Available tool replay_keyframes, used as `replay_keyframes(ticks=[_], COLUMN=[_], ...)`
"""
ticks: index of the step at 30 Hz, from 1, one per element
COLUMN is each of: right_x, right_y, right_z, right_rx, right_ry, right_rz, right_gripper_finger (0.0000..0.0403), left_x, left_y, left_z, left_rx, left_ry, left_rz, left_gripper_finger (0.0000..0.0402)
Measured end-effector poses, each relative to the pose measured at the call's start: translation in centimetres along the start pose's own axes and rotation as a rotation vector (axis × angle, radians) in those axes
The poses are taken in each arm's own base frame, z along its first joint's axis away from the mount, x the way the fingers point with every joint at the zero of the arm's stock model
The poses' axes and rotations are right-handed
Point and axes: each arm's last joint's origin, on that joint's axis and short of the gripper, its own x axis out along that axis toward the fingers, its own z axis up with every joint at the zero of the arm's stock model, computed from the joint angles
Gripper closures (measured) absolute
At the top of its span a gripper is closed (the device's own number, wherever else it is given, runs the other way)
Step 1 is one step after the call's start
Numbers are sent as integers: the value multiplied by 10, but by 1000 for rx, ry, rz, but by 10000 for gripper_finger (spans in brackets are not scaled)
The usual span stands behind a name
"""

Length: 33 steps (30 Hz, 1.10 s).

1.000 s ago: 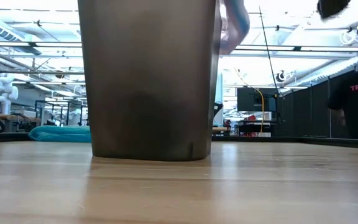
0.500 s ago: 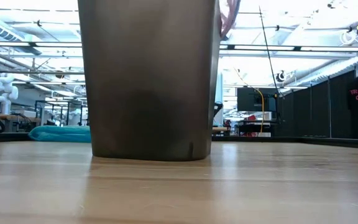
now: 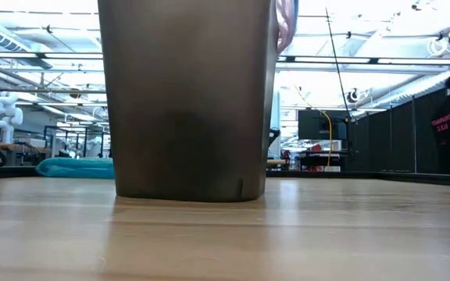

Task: Place trash/remove bag and relplace
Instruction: Remove the trash bag from the trash bin and put it on the top right of the table

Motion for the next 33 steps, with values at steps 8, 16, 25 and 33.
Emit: replay_keyframes(ticks=[8, 16, 25, 33], right_x=[26, 32, 29, 28], right_y=[-16, -20, -18, -17], right_z=[-10, -12, -11, -9], right_rx=[82, 94, 123, 163], right_ry=[0, 4, -3, -10], right_rz=[45, 48, 58, 58], right_gripper_finger=[403, 403, 403, 403], left_x=[-2, 1, 9, 27], left_y=[-6, -16, -20, -38], left_z=[5, 6, 8, 6], left_rx=[-6, -57, -67, -57], left_ry=[-55, -79, -78, -29], left_rz=[-81, -247, -209, -219], left_gripper_finger=[402, 369, 258, 191])
